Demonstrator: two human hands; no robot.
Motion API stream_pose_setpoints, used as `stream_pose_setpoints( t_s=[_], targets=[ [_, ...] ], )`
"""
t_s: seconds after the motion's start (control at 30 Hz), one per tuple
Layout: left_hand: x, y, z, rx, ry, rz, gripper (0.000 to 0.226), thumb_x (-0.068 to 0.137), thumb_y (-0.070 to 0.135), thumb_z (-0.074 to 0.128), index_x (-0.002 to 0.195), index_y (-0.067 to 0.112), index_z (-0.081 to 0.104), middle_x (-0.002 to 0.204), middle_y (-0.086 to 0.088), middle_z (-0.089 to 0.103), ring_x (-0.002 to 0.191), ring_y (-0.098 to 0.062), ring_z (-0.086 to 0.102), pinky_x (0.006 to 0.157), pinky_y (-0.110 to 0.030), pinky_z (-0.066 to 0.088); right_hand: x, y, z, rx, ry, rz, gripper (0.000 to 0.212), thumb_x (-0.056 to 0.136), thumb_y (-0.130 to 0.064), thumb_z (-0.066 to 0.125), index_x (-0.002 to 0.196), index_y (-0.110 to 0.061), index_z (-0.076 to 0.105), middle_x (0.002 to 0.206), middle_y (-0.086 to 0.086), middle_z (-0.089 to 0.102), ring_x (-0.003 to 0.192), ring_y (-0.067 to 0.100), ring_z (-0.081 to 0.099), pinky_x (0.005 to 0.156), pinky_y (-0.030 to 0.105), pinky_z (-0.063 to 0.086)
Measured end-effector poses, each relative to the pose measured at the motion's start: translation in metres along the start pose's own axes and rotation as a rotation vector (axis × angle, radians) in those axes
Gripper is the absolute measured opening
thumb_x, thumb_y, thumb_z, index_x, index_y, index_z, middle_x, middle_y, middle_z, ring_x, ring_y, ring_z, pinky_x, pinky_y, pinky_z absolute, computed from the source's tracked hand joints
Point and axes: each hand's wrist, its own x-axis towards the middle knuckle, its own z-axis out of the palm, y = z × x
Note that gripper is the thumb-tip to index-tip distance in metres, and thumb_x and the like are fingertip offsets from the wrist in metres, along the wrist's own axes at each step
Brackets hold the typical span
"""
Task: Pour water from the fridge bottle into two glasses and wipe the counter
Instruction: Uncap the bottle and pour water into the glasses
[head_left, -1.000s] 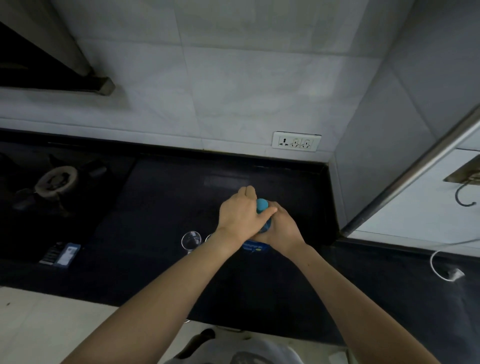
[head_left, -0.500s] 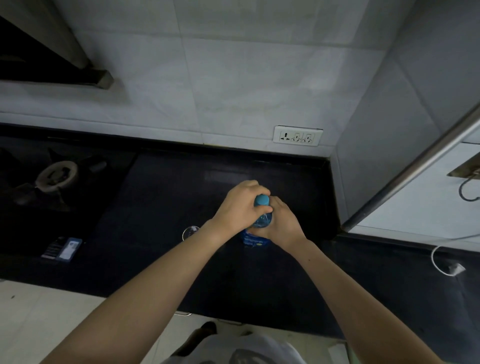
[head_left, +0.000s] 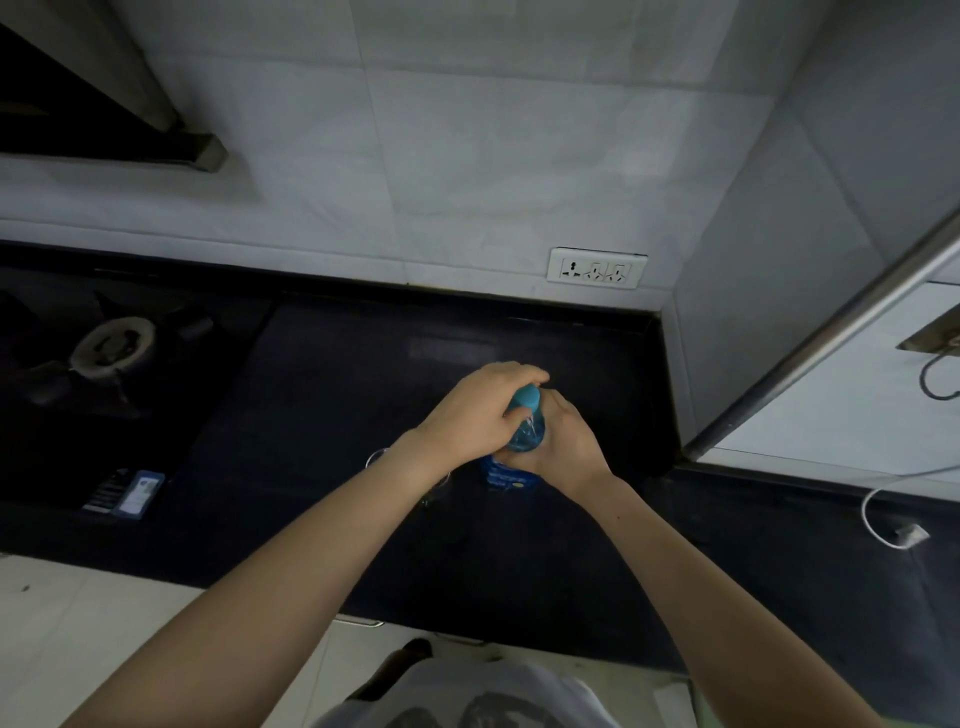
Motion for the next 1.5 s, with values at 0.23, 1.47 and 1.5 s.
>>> stream_pose_setpoints(
  t_s=[0.23, 1.47, 1.5],
  targets=[
    [0.002, 0.007, 0.001, 0.100, -0.028, -0.043, 0.068, 0.082, 0.046, 0.067, 0.139, 0.019, 0.041, 0.130, 0.001, 0.049, 0.120, -0.015, 0.045, 0.100, -0.034, 0.041, 0.001, 0.001, 0.002, -0.011, -0.002, -0.028, 0.075, 0.066, -0.042, 0.082, 0.129, -0.024, 0.047, 0.118, -0.012, 0.051, 0.113, 0.010, 0.048, 0.101, 0.033, 0.044],
    [-0.114, -0.027, 0.065, -0.041, -0.001, -0.006, 0.038, 0.080, 0.023, 0.073, 0.116, 0.013, 0.065, 0.105, 0.001, 0.058, 0.100, -0.013, 0.053, 0.091, -0.027, 0.045, 0.001, 0.000, 0.001, 0.053, 0.009, 0.033, 0.089, 0.059, -0.038, 0.090, 0.134, -0.017, 0.046, 0.123, -0.005, 0.052, 0.116, 0.015, 0.051, 0.101, 0.038, 0.046],
    [-0.120, -0.033, 0.075, -0.022, -0.065, -0.045, 0.038, 0.083, 0.022, 0.071, 0.119, 0.013, 0.063, 0.109, 0.000, 0.057, 0.104, -0.013, 0.052, 0.094, -0.028, 0.043, 0.001, 0.000, 0.001, 0.054, 0.011, 0.032, 0.089, 0.060, -0.038, 0.090, 0.134, -0.018, 0.046, 0.123, -0.006, 0.051, 0.116, 0.015, 0.051, 0.101, 0.038, 0.046]
  ],
)
